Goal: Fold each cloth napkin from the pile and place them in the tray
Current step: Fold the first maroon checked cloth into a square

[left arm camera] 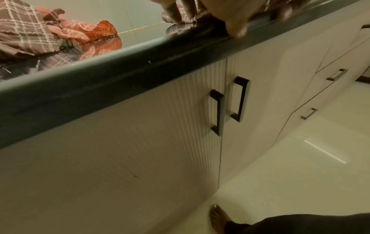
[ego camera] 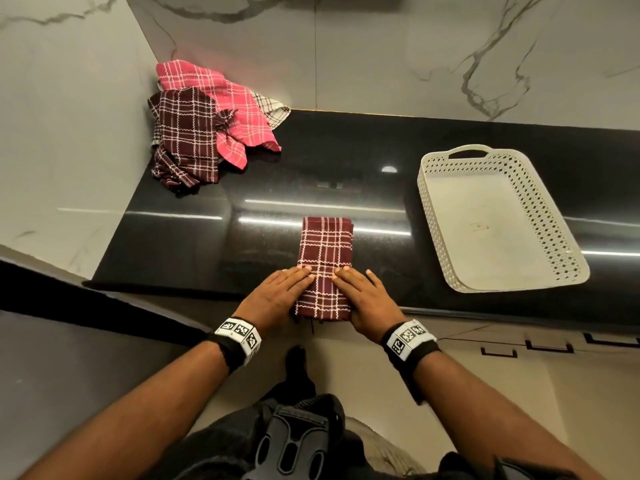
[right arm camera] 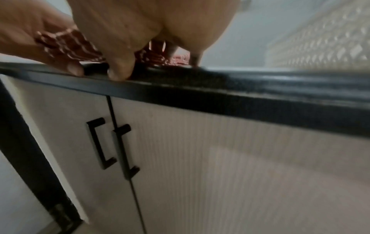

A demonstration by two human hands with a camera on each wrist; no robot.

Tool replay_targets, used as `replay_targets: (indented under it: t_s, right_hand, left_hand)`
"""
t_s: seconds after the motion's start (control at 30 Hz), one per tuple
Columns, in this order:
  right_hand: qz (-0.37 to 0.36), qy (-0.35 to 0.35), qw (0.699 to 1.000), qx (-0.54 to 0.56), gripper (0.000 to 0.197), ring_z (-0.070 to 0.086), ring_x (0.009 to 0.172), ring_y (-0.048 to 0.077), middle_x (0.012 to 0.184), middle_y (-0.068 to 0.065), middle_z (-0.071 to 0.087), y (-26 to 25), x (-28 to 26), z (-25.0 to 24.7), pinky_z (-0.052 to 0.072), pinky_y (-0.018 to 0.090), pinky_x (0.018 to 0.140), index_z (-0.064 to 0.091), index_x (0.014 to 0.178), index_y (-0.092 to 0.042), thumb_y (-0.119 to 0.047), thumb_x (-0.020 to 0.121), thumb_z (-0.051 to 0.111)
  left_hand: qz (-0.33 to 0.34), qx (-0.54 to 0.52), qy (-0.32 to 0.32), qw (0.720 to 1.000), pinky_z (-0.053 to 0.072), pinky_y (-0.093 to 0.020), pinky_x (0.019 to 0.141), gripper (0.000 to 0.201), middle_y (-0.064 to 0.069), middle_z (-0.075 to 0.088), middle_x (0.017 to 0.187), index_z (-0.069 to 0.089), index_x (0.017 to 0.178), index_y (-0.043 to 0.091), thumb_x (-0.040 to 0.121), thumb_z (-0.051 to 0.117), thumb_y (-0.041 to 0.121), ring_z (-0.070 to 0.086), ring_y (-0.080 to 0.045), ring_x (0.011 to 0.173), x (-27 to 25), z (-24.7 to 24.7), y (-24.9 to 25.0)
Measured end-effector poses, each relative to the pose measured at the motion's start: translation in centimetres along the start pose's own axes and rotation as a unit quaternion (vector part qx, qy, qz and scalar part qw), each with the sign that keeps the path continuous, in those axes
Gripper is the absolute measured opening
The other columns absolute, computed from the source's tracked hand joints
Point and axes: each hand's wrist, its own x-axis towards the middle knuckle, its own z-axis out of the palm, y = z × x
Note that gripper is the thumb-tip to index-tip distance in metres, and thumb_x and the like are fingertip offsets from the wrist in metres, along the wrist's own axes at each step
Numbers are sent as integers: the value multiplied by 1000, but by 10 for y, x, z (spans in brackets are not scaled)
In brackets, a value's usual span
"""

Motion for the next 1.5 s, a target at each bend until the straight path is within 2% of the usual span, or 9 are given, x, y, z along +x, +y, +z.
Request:
replay_targets:
  t_s: [0.1,0.23,0.63,0.8,0.9,1.07,1.2,1.3,1.5]
  right_hand:
    - [43,109,982,145,39,49,127,16,133,-2,60,-2,-4,4,38,47,107,62,130,-21,-25,92,58]
    - [170,156,925,303,19,60,98,18,105,-1,68,-15,22,-12,50,41,88,64,110,-20,-32,100,53]
    - [386,137,892,193,28,65,94,40,107,18,66,-15,87,-32,51,45,80,42,117,-11,-35,102,45]
    - [252,165,953,-14,62,35,138,35,150,16,35,-27,74,-26,34,53,109,29,148,-7,-35,96,48]
    - [201,20,978,-52,69,-15,152,23,166,7,-10,-32,71,-16,-1,58,121,1,159,-11,-44,104,27]
    - [218,-54,974,-18,73,-27,148,19,163,3,-26,-18,75,-9,-4,56,121,-12,157,-14,-50,102,20]
    - [261,55,959,94,68,5,152,28,166,8,1,-15,77,-20,16,52,121,11,159,-16,-47,103,34]
    - [344,109,930,65,57,44,122,31,137,11,43,-11,68,-24,42,49,101,38,146,-14,-48,100,43]
    - [321,75,925,188,35,55,104,25,109,5,51,3,52,-33,47,40,95,58,120,-17,-41,95,56]
  left_hand:
    - [-35,-127,52,990,50,-46,101,61,-11,62,132,59,131,12,75,82,11,59,-28,120,1,-10,3]
    - [-219,-300,66,926,53,-42,84,20,-1,71,100,59,113,23,95,60,33,67,-17,91,26,-36,5]
    - [-373,-245,50,894,48,-42,80,25,-16,67,103,48,108,13,100,51,36,64,-39,94,105,-42,-10]
    - [-200,-118,147,962,49,-46,87,33,-11,57,117,47,121,13,97,52,36,55,-28,101,88,-34,-8]
    - [-55,-6,75,996,28,-47,119,57,-10,32,158,31,152,12,101,41,37,30,-27,145,85,-22,-14]
    - [-35,5,-58,998,15,-46,123,65,-5,5,166,10,158,14,103,23,47,4,-22,153,101,-24,-31]
    - [-61,-78,-93,991,28,-41,116,65,-7,35,155,30,153,13,100,44,48,30,-27,140,137,-52,-40]
    - [-135,-111,-136,975,37,-40,107,61,-5,50,134,48,138,17,88,68,46,42,-26,124,157,-64,-45]
    - [-237,-225,-230,917,49,-29,76,41,2,67,102,63,104,17,73,86,30,63,-19,93,174,-72,-31]
